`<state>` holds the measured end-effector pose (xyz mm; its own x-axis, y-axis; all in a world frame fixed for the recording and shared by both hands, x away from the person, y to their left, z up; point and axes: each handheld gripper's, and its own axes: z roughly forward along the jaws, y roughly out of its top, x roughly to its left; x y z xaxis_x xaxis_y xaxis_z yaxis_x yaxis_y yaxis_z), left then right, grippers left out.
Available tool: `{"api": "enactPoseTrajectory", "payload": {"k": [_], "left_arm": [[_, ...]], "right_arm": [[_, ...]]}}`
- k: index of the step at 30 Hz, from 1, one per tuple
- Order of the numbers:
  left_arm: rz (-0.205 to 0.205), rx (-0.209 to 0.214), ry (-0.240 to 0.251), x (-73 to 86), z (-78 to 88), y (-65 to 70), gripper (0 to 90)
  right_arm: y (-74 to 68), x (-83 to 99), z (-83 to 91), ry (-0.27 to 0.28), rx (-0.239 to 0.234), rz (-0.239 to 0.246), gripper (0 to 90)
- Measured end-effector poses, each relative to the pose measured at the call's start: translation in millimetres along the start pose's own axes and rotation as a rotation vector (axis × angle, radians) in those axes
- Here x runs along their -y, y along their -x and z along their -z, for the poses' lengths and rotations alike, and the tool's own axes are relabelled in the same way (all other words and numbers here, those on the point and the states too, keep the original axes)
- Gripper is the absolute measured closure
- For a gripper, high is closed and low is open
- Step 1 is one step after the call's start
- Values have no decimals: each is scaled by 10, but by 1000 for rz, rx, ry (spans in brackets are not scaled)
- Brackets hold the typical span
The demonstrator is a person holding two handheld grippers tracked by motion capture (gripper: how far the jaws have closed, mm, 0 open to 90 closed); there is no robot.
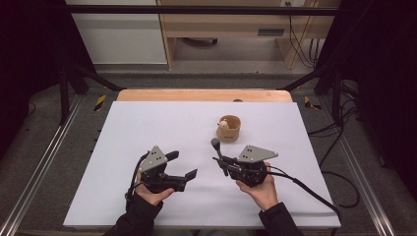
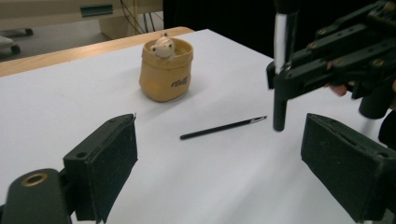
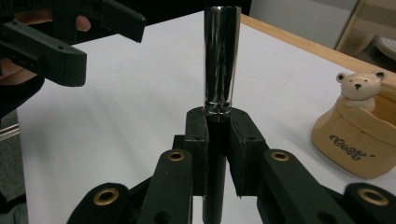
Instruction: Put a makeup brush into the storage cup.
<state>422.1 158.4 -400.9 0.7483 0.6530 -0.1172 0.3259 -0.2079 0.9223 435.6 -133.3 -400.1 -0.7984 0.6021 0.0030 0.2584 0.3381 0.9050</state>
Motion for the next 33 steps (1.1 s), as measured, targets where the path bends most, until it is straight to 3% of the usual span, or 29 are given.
{"api": "enactPoseTrajectory", "payload": {"k": [11,33], "left_arm": [[31,-66,-7,158,209,-205,87],[30,-126,-37,287,310,-413,71]], "right_arm": [[119,-98,77,48,43,-39,792],[469,-269,141,137,178,-133,792]]}}
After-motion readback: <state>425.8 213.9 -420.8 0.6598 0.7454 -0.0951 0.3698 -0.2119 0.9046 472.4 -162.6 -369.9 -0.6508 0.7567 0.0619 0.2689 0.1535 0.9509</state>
